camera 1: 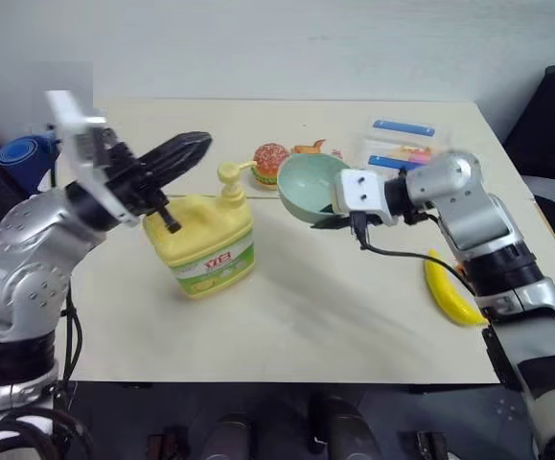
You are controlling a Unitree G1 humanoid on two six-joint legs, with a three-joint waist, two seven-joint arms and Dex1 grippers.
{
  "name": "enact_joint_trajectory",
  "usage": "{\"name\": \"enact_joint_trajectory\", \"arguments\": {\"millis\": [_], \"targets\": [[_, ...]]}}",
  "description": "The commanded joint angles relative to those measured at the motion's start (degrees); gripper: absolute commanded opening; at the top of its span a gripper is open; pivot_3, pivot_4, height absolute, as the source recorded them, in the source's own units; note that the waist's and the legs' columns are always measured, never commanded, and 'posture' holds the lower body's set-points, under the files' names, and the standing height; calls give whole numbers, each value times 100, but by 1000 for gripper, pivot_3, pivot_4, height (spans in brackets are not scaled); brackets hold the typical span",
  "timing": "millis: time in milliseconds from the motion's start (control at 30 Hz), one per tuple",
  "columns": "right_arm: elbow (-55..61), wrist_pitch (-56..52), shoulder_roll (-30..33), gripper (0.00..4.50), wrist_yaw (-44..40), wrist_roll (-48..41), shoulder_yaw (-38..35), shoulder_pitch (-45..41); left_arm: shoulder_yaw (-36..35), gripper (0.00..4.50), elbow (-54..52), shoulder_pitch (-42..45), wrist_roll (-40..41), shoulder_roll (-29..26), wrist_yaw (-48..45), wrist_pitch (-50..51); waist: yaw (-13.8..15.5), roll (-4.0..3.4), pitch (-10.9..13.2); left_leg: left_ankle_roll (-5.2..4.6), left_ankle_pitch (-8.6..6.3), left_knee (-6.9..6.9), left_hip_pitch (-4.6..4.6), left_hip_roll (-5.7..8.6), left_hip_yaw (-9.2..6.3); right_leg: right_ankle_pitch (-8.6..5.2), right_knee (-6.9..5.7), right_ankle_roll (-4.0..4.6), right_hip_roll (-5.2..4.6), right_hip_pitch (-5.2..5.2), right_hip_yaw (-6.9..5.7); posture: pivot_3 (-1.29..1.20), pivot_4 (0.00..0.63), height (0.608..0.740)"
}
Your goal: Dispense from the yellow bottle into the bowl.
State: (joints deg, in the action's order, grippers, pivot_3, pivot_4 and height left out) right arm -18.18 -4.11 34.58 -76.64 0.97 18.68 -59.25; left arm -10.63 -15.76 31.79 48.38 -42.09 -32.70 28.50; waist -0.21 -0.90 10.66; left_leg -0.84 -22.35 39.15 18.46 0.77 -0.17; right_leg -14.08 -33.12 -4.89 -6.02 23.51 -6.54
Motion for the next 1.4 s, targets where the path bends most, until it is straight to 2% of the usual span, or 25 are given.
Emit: {"name": "enact_joint_trajectory", "arguments": {"millis": [33, 233, 367, 567, 833, 1100, 1400], "targets": [[-244, 92, -190, 0, -3, 76, 20, -464, 75, 31, 319, 395, -234, 71, -85, 117, 0, 2, 0, 0, 0, 0, 1, 0, 0, 0, 1, 0, 0, 0, 1, 0, 150, 740], [-786, 273, -611, 0, -95, 215, 190, -1076, 264, 31, 564, 840, -421, 250, -132, 504, -13, 8, 2, 6, 3, 2, 3, -4, -3, 0, -2, -1, -23, 3, -1, 0, 150, 740], [-866, 290, -677, 0, -224, 246, 249, -1211, 282, 31, 482, 894, -455, 337, -212, 688, -10, 8, 2, 7, 3, 3, 3, -4, -3, 0, -3, -1, -25, 3, -1, 0, 150, 740], [-587, 44, -602, 0, -595, 190, 294, -1257, 339, 31, 440, 923, -627, 337, -158, 1027, -10, 8, 2, 7, 4, 5, 4, -2, -6, 1, -4, -2, -27, 3, -2, 0, 150, 740], [-540, -97, -644, 0, -680, 234, 286, -1285, 650, 31, 403, 896, -921, 378, -166, 1338, 0, 10, 1, 9, 4, 6, 0, -1, -5, 1, -10, -1, -30, 1, -1, 0, 150, 740], [-567, -105, -712, 0, -648, 234, 285, -1313, 877, 31, 420, 808, -929, 125, -201, 2442, -9, 11, 0, 11, 5, 7, -8, 3, -4, 1, -22, -1, -33, 0, 4, 0, 150, 740], [-532, -114, -765, 0, -623, 203, 277, -1310, 1050, 31, 495, 634, -1133, 85, -326, 2550, -1, 17, -7, 14, 6, 7, -22, 5, -4, 0, -29, -1, -38, -11, 9, 0, 150, 740]]}}
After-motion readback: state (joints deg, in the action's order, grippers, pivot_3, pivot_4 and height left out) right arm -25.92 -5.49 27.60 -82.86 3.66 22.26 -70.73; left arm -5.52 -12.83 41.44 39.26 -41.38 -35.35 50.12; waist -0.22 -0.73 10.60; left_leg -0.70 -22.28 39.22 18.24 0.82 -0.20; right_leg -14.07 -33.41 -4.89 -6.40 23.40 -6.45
